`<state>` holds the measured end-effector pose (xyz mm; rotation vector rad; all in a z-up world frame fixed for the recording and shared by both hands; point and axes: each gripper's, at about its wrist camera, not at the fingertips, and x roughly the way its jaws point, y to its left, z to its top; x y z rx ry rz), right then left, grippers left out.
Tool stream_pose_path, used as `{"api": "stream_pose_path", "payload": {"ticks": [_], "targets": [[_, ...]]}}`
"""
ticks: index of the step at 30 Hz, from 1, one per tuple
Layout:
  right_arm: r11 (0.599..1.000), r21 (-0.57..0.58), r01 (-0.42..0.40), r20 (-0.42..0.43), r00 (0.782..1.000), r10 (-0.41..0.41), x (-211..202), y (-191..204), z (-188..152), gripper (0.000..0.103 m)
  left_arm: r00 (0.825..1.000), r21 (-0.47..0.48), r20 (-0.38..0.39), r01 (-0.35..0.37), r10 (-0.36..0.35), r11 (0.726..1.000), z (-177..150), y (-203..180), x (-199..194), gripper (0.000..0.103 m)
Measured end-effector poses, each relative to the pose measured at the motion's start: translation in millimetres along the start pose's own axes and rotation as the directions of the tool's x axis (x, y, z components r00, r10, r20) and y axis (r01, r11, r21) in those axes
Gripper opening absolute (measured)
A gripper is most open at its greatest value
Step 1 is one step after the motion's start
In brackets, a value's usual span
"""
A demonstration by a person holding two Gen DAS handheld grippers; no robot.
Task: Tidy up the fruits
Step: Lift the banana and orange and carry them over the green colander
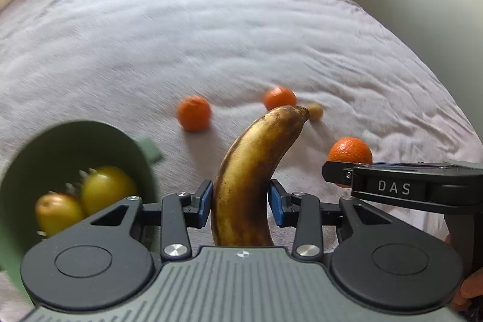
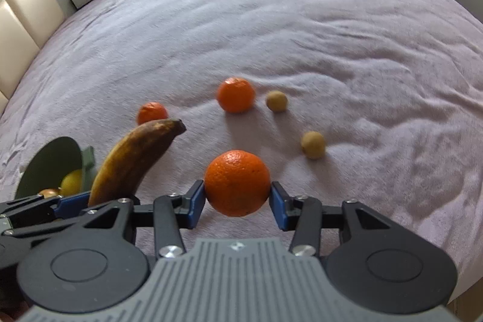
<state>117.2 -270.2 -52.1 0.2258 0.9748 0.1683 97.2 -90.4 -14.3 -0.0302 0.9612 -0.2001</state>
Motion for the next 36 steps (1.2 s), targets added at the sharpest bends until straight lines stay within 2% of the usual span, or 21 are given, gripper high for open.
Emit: {"api": "stream_pose_path", "payload": {"ticks": [8,15,22,27,36], "targets": [[0.992,-0.092,-0.087,0.058,0.994,0.092,-25,47,7,0.044,0.995,-0.057,0.05,-0.079,0.082,0.995,9,44,-44,0.044],[0.975,-0.156,-0.156,0.054,0.985,0.166,-29,89,9,0.044,0.984,-0.119,0.071,-0.156,0.165,0.981,11,87,-68,0.044],[0.946,-0.241,-0.217,0.04,0.972,0.233,-23,134,6,0.044,0.972,-0.187,0.042,-0.219,0.23,0.958,5,132,-76,0.044],[0.928,-0.277,-0.248,0.004,0.966,0.259,-12,158,1,0.044,0.97,-0.237,0.005,-0.234,0.242,0.943,-5,161,-73,0.044],[0.904,-0.312,-0.291,-0.047,0.956,0.291,13,182,-4,0.044,0.964,-0.206,-0.064,-0.266,0.259,0.942,-11,168,-48,0.044]]}}
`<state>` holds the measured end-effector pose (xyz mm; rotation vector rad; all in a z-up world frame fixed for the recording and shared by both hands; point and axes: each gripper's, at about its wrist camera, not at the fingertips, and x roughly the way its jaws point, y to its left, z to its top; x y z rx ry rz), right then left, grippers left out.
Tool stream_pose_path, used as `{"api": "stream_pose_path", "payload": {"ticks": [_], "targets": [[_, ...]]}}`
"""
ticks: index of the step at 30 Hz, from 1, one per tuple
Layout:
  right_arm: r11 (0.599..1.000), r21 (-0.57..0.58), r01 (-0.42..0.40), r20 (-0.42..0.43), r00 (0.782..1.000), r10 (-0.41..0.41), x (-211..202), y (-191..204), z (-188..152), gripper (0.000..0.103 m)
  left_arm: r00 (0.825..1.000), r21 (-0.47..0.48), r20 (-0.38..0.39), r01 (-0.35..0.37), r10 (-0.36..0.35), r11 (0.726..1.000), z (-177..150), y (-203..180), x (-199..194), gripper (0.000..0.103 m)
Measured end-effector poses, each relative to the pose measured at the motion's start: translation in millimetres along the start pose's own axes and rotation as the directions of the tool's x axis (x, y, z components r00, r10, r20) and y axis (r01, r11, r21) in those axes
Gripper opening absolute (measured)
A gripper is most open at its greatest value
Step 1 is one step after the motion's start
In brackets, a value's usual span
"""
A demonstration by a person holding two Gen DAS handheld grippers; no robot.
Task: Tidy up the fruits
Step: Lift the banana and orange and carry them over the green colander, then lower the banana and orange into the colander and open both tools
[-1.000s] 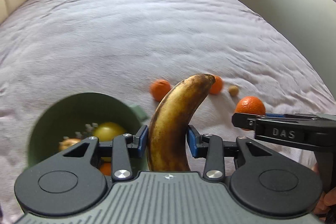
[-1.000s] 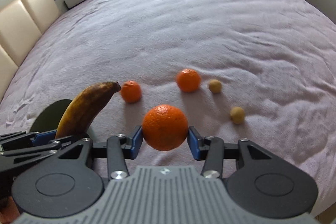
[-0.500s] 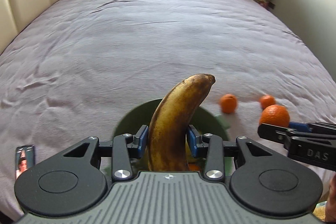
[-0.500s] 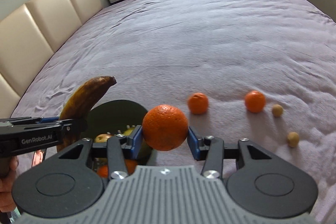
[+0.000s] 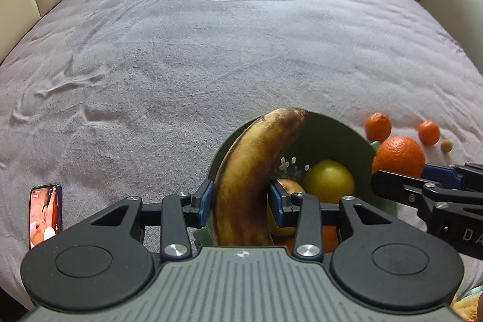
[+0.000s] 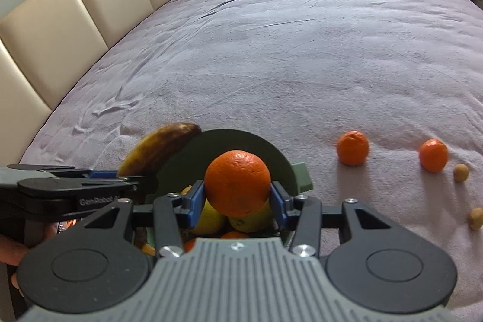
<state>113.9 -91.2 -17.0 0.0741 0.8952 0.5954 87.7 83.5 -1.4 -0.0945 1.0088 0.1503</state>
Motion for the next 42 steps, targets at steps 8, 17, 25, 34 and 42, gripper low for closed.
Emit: {"api": "stream_pose_path", "payload": {"ticks": [8,17,25,34,42], "targets": [[1.0,-0.016,0.007,-0.048,0.999,-0.007,25,2,-2,0.044,0.999,0.06,-0.033,-0.023,0.025,0.998,3,-11,21,0.044],[1.0,-0.005,0.024,-0.079,0.997,-0.024,40,-7,-3,0.044,0.996,0.098,-0.065,-0.06,0.066,0.993,7,-16,39,0.044],[0.999,0.001,0.036,-0.098,0.995,-0.036,48,-9,-4,0.044,0.995,0.095,-0.073,-0.057,0.064,0.994,8,-13,43,0.044],[0.998,-0.011,0.065,-0.118,0.991,-0.065,49,-9,-4,0.044,0.995,0.08,-0.081,-0.055,0.062,0.995,8,-12,43,0.046],[0.995,-0.065,0.073,-0.173,0.981,-0.084,51,-2,-4,0.044,0.995,0.074,-0.074,-0.055,0.06,0.996,8,-11,38,0.05]]}}
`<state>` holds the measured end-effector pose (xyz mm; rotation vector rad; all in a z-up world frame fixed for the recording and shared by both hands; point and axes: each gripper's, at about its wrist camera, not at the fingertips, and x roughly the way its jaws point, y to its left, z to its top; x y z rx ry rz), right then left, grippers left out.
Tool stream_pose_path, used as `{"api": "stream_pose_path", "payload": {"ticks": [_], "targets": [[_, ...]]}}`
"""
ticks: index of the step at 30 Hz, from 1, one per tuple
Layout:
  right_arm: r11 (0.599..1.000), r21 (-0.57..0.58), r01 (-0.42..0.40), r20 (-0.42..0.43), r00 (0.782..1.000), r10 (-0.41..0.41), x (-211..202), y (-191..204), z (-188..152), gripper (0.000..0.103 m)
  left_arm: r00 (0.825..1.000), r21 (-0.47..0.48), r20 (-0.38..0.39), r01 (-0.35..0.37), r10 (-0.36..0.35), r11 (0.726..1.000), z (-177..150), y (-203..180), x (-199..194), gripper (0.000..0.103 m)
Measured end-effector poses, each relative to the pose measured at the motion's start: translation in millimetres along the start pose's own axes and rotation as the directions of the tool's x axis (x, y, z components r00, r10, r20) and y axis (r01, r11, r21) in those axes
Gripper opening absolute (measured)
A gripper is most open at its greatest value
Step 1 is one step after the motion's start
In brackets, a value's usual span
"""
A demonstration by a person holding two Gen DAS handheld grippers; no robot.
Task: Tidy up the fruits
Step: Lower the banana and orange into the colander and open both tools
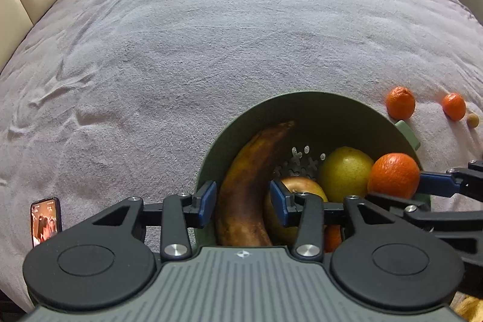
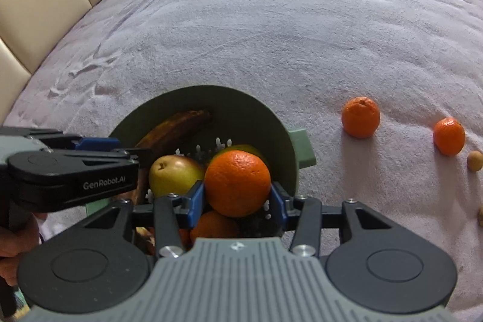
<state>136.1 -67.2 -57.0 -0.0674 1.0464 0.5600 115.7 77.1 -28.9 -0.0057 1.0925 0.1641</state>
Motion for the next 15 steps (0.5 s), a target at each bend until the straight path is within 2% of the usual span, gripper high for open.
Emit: {"api": "stream_pose_path", "payload": {"ticks": [7,15], "targets": [[0.996,-0.091,0.021,-0.04,0.999,-0.024,-2,6,1,0.044,0.999,-0.033,0.024,0.039,-0.038,0.999,3,3,-10,0.05],[0.965,-0.249,0.084,-0.05,0.994,-0.1,-1,23,-3,0.044,0.998,-0.024,0.028,0.05,-0.049,0.998,2,1,-12,0.049]]}}
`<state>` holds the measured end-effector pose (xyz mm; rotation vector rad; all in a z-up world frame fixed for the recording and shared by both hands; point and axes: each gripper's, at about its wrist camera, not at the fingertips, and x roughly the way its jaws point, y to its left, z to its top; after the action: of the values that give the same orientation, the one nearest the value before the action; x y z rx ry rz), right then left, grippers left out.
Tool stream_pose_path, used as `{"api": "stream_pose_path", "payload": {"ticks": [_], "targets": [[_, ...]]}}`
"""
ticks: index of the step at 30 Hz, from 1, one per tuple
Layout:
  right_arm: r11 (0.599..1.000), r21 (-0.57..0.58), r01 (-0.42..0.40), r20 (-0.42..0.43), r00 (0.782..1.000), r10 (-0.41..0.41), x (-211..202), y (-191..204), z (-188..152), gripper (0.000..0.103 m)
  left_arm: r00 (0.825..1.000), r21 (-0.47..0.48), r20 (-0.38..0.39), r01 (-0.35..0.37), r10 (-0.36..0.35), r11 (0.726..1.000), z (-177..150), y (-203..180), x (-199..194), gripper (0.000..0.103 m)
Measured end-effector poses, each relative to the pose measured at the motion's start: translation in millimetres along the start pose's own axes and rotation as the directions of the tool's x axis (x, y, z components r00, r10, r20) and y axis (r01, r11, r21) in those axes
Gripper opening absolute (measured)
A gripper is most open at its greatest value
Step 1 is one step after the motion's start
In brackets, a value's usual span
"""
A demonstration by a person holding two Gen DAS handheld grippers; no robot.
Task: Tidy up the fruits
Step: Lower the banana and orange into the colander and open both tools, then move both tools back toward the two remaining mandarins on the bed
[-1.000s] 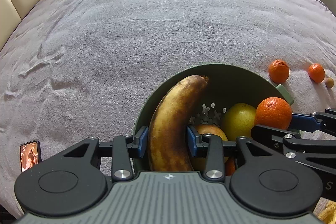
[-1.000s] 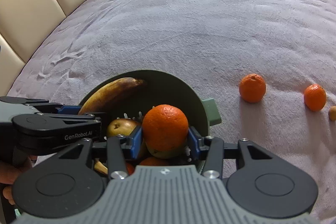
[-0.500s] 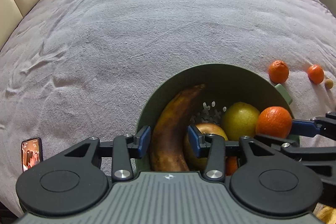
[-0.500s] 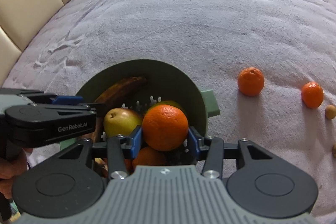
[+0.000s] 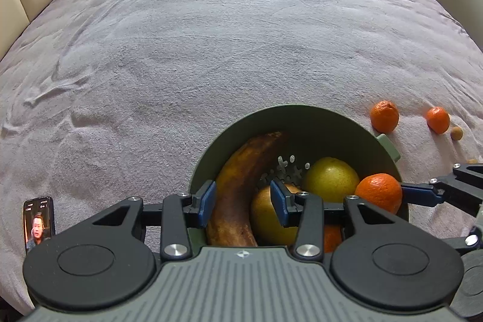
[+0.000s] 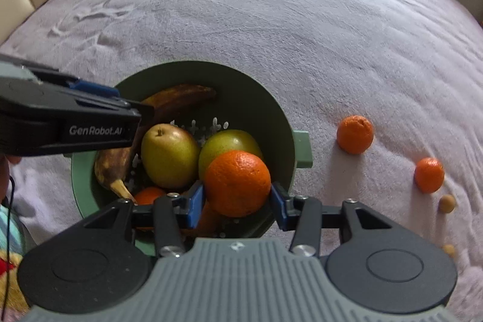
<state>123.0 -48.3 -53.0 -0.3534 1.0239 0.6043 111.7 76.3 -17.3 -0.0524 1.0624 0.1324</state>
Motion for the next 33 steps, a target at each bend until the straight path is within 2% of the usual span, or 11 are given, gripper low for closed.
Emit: {"api": "stream_pose_path", "payload": {"ticks": [12,24,27,28,33], "targets": [[0.998,-0.063,0.028,-0.019,0.999,-0.03,7,8,-1,0.044,1.0,0.036,-0.011,-0.004,0.004,0.999,-2,-7,2,0.05],[0.997,-0.079,-0.006,-0.057,0.998,0.001,7,11,-1,0.044,1.0,0.052,-0.019,-0.006,0.007,0.999,-3,-10,4,0.05],[0.998,-0.068,-0.008,-0.044,0.999,0.005,3,10,0,0.047,1.0,0.053,-0.018,-0.006,0.007,0.999,-3,-10,4,0.05],[0.998,-0.062,-0.004,-0.035,0.999,0.001,1,8,0,0.053,1.0,0.053,-0.017,-0.006,0.007,0.999,-3,-10,4,0.05],[1.0,-0.022,-0.015,0.013,1.0,0.015,-11,0,3,0.058,1.0,0.055,-0.01,-0.009,0.01,0.998,-2,-12,1,0.05]]}}
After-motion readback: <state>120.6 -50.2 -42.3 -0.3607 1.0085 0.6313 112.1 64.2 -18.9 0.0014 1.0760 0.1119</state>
